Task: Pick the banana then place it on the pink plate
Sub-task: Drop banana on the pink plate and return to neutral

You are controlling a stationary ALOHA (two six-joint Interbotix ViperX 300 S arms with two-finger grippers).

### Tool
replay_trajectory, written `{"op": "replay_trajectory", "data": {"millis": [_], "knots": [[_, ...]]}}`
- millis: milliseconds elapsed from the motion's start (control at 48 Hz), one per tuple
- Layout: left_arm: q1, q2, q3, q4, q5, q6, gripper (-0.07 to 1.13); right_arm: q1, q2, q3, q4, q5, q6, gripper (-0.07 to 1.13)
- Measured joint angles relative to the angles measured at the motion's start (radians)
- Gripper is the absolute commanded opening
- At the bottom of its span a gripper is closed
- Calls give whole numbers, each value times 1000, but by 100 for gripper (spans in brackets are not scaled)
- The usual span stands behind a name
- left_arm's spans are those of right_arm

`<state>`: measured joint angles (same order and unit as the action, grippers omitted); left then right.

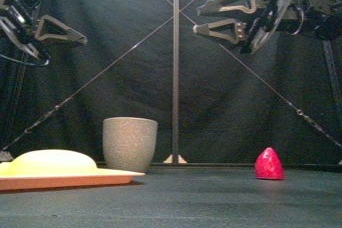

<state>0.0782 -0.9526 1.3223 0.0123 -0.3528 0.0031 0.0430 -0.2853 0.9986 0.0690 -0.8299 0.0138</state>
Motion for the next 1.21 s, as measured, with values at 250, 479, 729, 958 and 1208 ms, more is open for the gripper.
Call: {"op": "replay_trajectory", "data": {"millis": [250,479,729,958,1208], "knots": [[2,0,14,-6,0,-3,4,-15,-112,92,-6,0,8,84],[0,0,25,-71,0,-6,4,-17,-132,123,-3,0,9,84],[0,-2,25,-120,2,-2,4,-17,-133,130,-5,0,9,84],[-2,0,25,-103,2,-2,3,-17,-132,132,-3,0,9,84],[-3,-2,25,-38,2,-2,3,-21,-133,132,-3,0,9,84]]}}
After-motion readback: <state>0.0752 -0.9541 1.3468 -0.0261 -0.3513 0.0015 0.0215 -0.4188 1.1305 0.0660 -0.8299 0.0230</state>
